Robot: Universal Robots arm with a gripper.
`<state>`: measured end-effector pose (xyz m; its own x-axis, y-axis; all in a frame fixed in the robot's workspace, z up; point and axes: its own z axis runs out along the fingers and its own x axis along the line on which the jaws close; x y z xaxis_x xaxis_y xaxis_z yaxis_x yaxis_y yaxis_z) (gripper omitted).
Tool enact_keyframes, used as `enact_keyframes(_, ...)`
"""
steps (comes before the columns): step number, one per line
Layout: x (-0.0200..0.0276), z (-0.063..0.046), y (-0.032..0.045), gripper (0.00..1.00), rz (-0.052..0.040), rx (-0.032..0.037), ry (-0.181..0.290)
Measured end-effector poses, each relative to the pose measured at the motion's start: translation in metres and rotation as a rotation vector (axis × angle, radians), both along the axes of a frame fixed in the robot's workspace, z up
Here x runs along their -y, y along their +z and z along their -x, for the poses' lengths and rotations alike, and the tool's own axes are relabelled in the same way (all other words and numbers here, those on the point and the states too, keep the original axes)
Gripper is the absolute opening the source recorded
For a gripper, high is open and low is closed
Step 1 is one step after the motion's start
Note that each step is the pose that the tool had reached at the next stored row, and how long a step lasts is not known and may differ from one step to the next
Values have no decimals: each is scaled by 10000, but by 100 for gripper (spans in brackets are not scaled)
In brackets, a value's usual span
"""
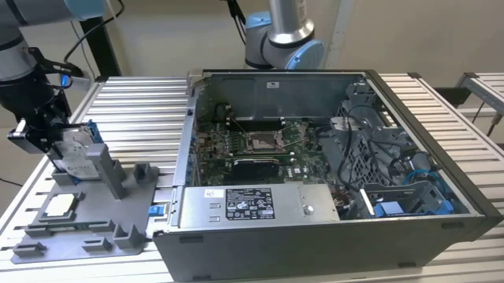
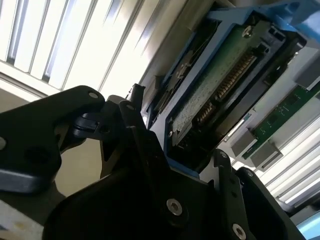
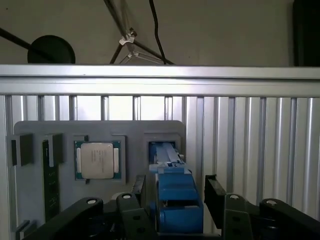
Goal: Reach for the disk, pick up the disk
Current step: 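Pick up the disk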
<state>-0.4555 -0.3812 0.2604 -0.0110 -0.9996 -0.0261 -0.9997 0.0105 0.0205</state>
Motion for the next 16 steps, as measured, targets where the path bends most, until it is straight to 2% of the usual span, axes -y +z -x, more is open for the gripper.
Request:
enact_keyframes(2,2,4,-10,100,-11,-2,10)
enact_keyframes(3,3,4,-11,100,-54,-2,17)
enact_keyframes(4,2,4,-12,100,-142,2,26)
enact_keyframes(6,0,2,9,100,-185,23,41)
enact_keyframes(13,2,3,20,100,-196,4,103)
enact_keyframes(16,17,3,18,100,-198,7,115)
